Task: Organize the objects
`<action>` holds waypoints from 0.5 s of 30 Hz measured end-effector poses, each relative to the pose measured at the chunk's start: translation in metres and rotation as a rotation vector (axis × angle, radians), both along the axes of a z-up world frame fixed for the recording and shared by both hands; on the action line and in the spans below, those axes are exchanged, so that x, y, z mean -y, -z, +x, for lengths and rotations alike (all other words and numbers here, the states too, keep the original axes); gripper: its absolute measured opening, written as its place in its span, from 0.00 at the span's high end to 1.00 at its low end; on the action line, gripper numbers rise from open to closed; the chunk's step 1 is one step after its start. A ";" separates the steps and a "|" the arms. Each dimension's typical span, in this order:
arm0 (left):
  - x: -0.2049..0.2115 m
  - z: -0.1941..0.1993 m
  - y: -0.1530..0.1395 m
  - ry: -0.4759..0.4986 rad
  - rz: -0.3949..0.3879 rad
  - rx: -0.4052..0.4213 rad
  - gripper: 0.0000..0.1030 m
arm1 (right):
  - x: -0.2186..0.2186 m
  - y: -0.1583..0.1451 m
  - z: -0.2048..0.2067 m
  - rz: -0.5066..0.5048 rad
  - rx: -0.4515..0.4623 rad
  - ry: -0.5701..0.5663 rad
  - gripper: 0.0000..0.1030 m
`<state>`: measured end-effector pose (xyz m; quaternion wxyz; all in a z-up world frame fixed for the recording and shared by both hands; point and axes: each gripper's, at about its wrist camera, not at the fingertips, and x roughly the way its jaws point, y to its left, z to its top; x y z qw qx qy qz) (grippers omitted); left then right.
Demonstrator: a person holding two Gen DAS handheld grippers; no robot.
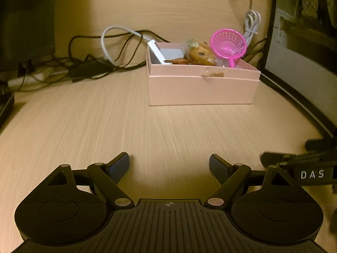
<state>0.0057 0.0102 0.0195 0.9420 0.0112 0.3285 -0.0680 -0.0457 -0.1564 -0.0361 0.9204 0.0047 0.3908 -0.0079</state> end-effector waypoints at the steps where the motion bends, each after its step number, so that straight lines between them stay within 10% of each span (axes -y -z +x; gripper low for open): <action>1: 0.001 0.003 0.000 0.000 0.008 -0.001 0.14 | 0.000 0.002 0.002 0.000 0.026 -0.001 0.00; 15: 0.004 0.008 0.001 -0.016 0.028 -0.003 0.13 | 0.004 0.007 0.009 0.002 0.104 0.006 0.00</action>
